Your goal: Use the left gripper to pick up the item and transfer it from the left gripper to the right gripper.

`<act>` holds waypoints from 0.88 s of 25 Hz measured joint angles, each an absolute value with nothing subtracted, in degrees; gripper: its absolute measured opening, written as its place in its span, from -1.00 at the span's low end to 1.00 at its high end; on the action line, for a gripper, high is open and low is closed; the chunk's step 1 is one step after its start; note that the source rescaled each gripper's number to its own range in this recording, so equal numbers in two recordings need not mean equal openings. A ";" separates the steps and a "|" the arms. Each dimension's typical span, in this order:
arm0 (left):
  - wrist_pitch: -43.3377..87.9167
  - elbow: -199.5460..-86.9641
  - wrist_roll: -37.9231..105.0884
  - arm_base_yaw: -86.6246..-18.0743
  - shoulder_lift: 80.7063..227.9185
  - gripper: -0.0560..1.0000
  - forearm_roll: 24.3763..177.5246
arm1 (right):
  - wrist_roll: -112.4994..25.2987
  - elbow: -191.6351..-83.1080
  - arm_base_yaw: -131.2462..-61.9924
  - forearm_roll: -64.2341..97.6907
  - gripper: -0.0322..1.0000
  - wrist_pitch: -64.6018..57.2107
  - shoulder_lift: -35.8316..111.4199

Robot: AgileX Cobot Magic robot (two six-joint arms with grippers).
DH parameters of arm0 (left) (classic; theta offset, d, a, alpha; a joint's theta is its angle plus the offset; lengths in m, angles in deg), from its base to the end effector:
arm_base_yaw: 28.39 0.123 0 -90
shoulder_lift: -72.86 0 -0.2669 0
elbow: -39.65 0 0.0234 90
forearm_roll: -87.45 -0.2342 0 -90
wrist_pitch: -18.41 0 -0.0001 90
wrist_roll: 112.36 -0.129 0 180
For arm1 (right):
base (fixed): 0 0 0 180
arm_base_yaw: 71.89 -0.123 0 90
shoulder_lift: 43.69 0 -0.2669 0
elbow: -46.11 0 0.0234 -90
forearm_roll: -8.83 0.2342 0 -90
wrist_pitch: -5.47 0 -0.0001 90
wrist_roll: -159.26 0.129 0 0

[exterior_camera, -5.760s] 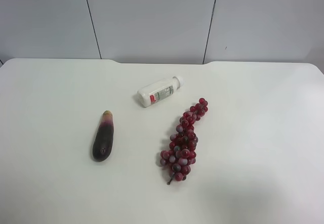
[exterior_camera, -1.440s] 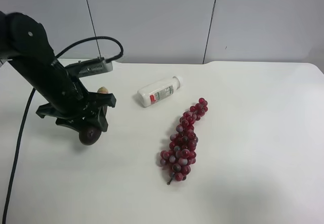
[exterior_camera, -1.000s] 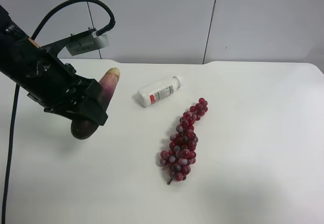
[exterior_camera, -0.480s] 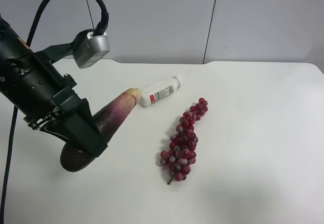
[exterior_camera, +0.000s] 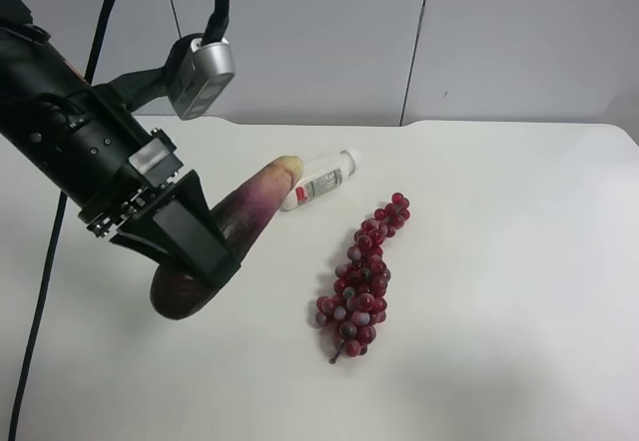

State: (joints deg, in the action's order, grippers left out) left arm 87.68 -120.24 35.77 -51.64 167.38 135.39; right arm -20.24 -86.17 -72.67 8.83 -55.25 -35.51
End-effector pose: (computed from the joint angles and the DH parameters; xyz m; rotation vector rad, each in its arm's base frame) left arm 0.1956 -0.1816 0.2203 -0.8895 -2.7661 1.1795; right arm 0.0319 0.0004 0.2538 -0.0050 2.0354 0.0140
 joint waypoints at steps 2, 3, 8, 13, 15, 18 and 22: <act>87.62 -121.16 35.77 -51.64 167.64 -0.88 136.03 | -20.18 -86.17 -72.67 8.83 0.93 -55.25 -35.51; 87.62 -121.57 35.72 -51.64 167.64 -0.88 136.12 | -20.18 -86.17 -72.67 8.83 0.93 -55.25 -35.51; 87.66 -122.51 35.72 -51.64 167.64 -0.88 136.45 | -20.14 -86.17 -72.67 8.83 0.93 -55.25 -35.51; 87.66 -122.58 35.70 -51.64 167.64 -0.88 137.20 | -20.14 -86.17 -72.67 8.83 0.93 -55.25 -35.51; 87.66 -122.58 35.53 -51.64 167.64 -0.88 137.38 | -20.14 -86.17 -72.67 8.83 0.93 -55.25 -35.51; 87.66 -122.58 35.08 -51.64 167.64 -0.88 137.38 | -20.19 -86.17 -72.67 8.83 0.93 -55.25 -35.51; 87.66 -122.58 34.65 -51.64 167.64 -0.88 137.38 | -23.58 -86.17 -72.67 12.90 0.93 -55.25 -35.20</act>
